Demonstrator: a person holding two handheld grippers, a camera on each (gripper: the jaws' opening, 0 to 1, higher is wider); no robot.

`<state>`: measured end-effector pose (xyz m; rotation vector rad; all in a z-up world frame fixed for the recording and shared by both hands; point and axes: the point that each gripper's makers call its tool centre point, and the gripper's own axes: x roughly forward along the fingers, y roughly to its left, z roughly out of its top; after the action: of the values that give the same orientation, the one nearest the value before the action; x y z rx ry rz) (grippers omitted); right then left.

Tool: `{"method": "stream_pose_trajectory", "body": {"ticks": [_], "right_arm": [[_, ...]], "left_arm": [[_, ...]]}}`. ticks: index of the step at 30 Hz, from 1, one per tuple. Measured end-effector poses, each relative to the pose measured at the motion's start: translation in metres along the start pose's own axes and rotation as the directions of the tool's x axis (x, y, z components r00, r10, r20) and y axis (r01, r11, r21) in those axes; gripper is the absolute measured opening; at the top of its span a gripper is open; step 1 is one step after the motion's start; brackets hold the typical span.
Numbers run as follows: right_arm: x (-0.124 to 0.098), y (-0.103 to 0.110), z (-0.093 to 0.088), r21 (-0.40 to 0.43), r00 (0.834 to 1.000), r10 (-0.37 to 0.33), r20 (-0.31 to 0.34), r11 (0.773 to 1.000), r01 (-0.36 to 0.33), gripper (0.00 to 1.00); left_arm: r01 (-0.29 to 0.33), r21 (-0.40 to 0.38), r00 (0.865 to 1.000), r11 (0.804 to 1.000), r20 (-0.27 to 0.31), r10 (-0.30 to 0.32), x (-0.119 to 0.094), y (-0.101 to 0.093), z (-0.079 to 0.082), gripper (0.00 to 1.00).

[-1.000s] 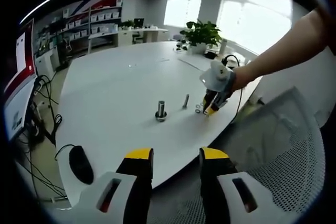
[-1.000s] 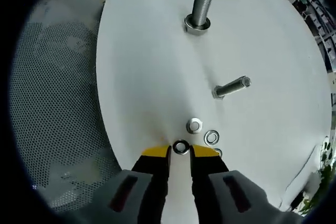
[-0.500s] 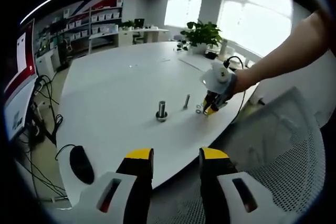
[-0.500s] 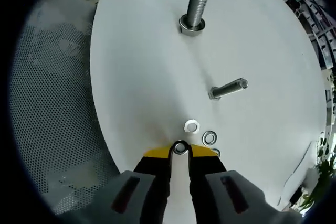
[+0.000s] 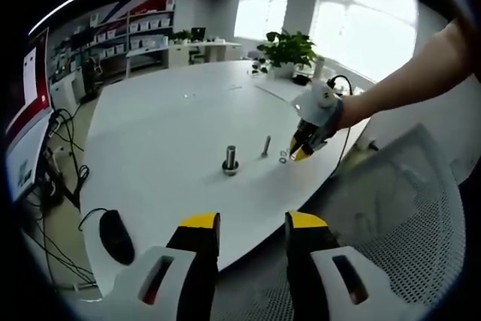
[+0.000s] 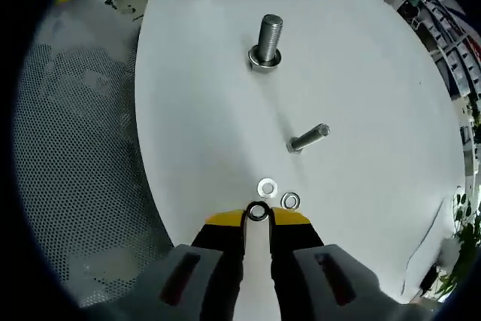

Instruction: Place the washer onto the threaded stud by aligning its center hole with the stud, sliding it down to the base, and recovering from edge contact or off-axis alignment until the washer reaches the visible bottom stop.

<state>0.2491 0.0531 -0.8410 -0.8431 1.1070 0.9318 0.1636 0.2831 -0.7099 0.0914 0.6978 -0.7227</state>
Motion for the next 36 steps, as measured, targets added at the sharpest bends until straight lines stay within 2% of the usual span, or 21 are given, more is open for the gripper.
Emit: {"method": "stream_pose_trajectory", "body": {"ticks": [7,9,22,26,36], "right_arm": [[-0.014,-0.01,0.024,-0.025,0.999,-0.02,0.048,0.999,0.021,0.13],[-0.019,-0.017,0.031,-0.049,0.997,-0.046,0.065,0.998,0.049,0.13],[-0.025,-0.039,0.056,-0.089,0.993,-0.079,0.092,0.992,0.087,0.14],[-0.023,-0.04,0.06,-0.092,0.993,-0.075,0.09,0.992,0.083,0.14],[-0.016,-0.043,0.054,-0.111,0.996,-0.065,0.063,0.991,0.072,0.14]], "left_arm": [[0.003,0.003,1.0,1.0,0.002,-0.003,0.0,-0.001,0.0,0.33],[0.003,0.004,1.0,1.0,0.003,-0.003,0.0,-0.001,0.001,0.33],[-0.001,0.003,1.0,1.0,0.006,0.001,-0.001,0.0,0.001,0.33],[-0.002,0.002,1.0,1.0,0.004,0.002,0.0,0.0,0.001,0.33],[-0.005,0.0,1.0,1.0,0.003,0.005,0.0,0.001,0.001,0.33]]}}
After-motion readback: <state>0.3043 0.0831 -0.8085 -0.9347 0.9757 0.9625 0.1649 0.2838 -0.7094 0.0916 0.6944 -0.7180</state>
